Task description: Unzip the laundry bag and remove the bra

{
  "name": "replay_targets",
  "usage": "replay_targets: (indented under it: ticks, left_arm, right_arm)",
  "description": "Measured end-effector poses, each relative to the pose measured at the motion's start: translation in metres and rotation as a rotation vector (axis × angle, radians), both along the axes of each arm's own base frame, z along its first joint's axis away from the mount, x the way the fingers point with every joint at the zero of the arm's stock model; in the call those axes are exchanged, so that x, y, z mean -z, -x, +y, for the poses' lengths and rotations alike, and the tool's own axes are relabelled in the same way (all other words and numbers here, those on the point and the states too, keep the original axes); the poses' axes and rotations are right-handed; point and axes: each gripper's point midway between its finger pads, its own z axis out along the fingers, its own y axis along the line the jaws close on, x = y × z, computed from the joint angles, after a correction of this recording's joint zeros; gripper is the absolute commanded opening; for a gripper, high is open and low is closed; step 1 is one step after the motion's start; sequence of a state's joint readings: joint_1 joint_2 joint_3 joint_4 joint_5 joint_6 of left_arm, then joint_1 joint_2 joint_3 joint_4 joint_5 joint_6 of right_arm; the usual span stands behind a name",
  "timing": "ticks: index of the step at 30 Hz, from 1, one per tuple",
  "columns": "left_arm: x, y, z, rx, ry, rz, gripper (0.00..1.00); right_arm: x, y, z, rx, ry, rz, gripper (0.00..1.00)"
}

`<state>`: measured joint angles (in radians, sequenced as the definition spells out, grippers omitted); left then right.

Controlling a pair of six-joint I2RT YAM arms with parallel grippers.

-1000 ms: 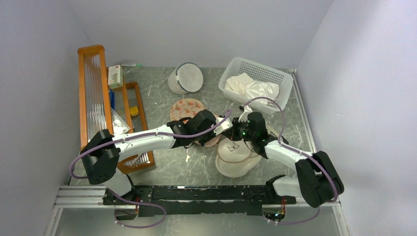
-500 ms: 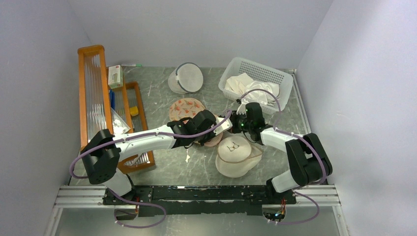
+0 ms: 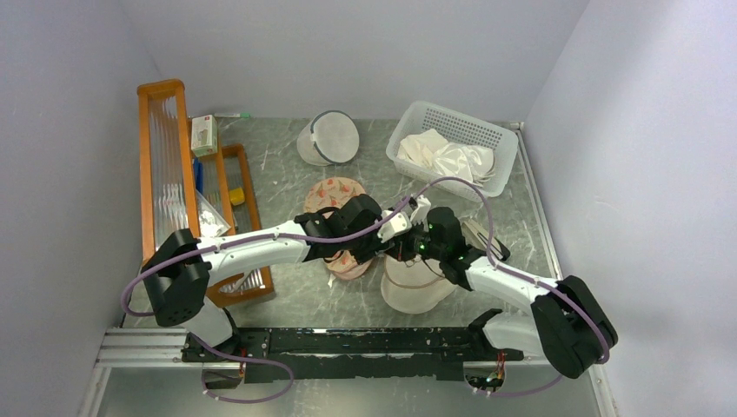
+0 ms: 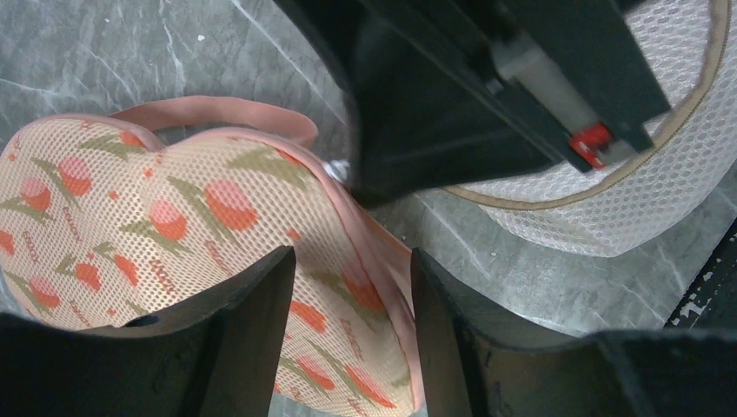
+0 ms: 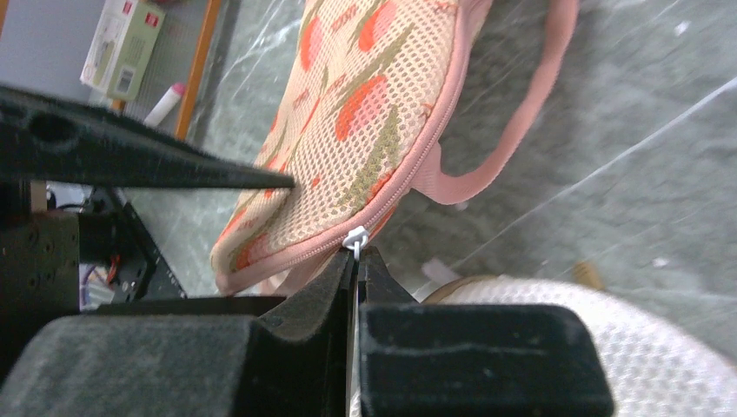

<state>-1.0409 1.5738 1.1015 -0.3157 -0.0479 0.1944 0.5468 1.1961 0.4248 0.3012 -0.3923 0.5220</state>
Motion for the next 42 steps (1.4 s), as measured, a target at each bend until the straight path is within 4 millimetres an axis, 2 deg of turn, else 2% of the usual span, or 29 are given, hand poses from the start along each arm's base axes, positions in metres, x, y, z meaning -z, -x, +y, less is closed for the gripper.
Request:
replay_targets:
  ticks: [4, 10, 19, 22, 32, 42]
  left_arm:
    - [-0.001, 0.0, 0.0, -0.002, -0.002, 0.0, 0.54]
    - [0.0, -0.003, 0.001, -0.013, -0.009, -0.01, 0.49]
    - [0.005, -0.001, 0.0, -0.013, -0.028, 0.001, 0.21]
    - [0.005, -0.002, 0.001, -0.016, -0.032, 0.0, 0.07]
    - [0.005, -0.006, 0.004, -0.034, -0.046, -0.02, 0.07]
    - [-0.001, -0.01, -0.002, -0.033, -0.016, -0.045, 0.07]
  right_arm:
    - [0.007, 0.013, 0.007, -0.011, -0.025, 0.04, 0.0]
    - [0.003, 0.018, 0.017, -0.021, -0.062, 0.054, 0.0]
    - [0.003, 0.016, 0.016, 0.008, -0.056, 0.053, 0.0]
    - [0.004, 0.017, 0.017, 0.004, -0.051, 0.051, 0.0]
    - [0.007, -0.003, 0.019, 0.021, -0.004, 0.039, 0.0]
    - [0.013, -0.042, -0.011, 0.083, 0.018, 0.055, 0.0]
